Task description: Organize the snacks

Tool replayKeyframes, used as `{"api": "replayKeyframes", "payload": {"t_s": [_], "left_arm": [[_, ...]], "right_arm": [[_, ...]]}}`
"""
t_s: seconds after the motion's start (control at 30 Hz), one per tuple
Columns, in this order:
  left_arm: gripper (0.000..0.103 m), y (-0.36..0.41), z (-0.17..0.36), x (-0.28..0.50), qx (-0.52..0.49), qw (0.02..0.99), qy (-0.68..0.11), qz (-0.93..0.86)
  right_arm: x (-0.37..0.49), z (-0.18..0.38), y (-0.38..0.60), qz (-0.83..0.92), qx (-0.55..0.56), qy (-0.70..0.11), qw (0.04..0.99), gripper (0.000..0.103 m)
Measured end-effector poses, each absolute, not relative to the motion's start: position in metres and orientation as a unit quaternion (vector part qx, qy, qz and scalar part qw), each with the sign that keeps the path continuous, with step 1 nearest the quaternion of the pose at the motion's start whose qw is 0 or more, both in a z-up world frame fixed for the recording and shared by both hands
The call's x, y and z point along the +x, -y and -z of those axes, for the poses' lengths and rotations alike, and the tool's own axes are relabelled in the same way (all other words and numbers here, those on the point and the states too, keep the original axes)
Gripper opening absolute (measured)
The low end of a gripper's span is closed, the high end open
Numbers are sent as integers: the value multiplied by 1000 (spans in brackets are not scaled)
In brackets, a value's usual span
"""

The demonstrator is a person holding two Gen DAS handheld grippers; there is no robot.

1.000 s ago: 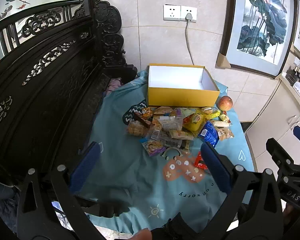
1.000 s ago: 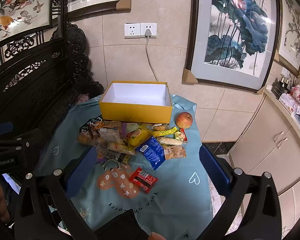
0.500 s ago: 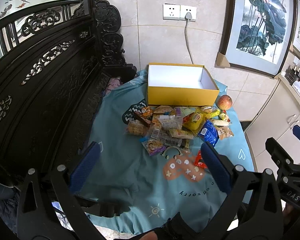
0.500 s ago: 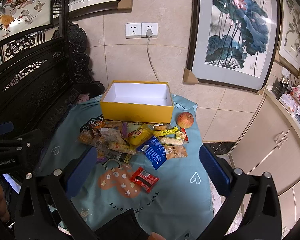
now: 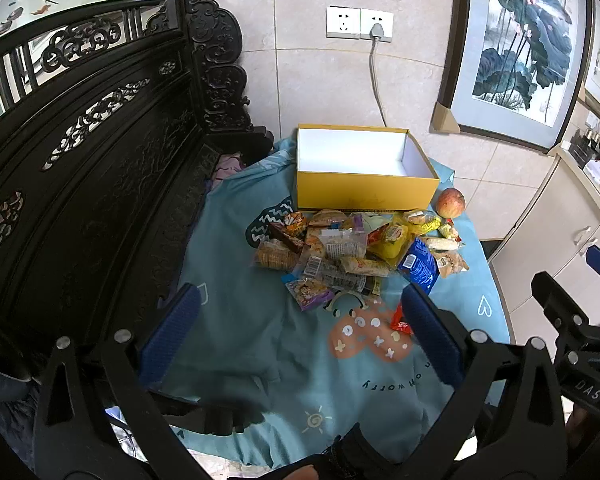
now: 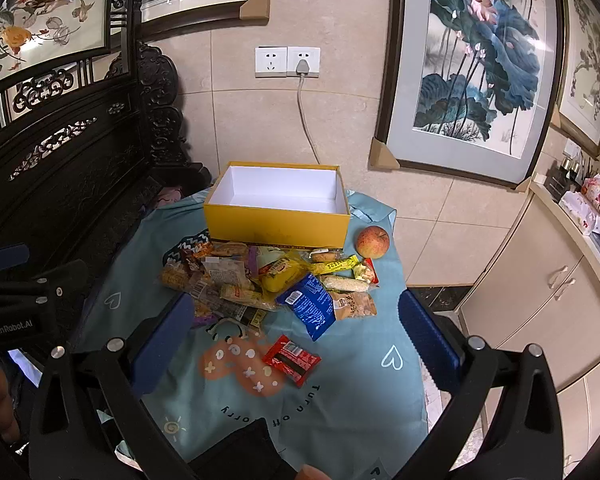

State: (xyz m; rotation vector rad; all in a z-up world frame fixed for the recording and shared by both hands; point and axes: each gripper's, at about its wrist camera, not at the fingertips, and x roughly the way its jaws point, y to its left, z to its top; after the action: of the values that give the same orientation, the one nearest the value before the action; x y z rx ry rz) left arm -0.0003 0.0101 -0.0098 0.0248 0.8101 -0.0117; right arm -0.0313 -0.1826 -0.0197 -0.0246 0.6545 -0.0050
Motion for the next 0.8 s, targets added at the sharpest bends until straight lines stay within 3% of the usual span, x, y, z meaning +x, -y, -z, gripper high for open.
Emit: {"api": "replayKeyframes", "payload": {"t_s": [0.8], "left_arm": [[101,-14,12,11,11,915,-402,20]], "right_arm": [[-27,19,180,6,-12,-328,944,102]]}}
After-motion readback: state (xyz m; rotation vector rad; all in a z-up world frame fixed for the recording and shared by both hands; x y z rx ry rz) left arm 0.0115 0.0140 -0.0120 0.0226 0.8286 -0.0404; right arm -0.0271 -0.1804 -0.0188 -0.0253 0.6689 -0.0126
